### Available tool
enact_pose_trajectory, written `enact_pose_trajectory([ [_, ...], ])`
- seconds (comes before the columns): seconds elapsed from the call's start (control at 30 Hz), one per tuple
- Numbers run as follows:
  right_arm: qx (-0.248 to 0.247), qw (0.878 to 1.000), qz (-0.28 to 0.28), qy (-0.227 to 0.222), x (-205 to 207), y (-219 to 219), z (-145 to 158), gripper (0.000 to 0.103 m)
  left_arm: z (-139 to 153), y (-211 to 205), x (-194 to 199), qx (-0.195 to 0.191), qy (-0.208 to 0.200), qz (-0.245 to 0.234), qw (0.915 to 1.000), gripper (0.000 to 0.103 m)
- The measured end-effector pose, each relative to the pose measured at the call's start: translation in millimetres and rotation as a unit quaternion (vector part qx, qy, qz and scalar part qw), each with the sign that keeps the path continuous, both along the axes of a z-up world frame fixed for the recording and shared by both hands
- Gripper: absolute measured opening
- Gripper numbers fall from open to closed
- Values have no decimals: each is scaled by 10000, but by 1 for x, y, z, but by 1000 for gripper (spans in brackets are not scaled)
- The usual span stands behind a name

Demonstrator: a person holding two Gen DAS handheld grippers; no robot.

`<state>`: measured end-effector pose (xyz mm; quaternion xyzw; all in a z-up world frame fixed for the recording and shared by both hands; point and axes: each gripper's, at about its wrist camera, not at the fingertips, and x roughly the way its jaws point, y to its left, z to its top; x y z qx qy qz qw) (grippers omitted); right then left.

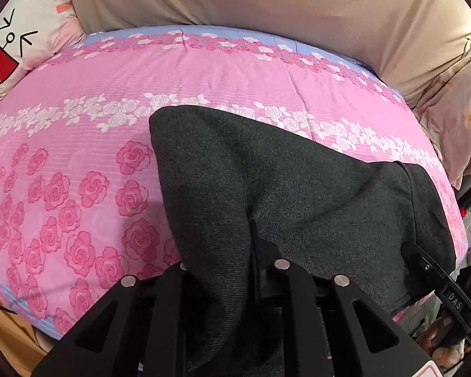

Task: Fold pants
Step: 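Grasp the bundle end with the left tool while the right tool grasps the other end, then lift the folded bundle with both tools and carry it across the bed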

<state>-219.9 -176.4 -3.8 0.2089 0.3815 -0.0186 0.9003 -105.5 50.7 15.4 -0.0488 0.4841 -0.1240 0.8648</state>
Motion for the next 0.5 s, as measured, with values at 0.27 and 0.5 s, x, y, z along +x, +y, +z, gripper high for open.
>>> enact_pose_trajectory([
  [0.27,-76,9996,-42,-271,-13,4,14,33,28,-6,-18,206,-444,-10,9988,11],
  [0.5,-132,9979,102,-625,-27,16,37,32,60,-6,-35,161,-806,-90,9966,10],
])
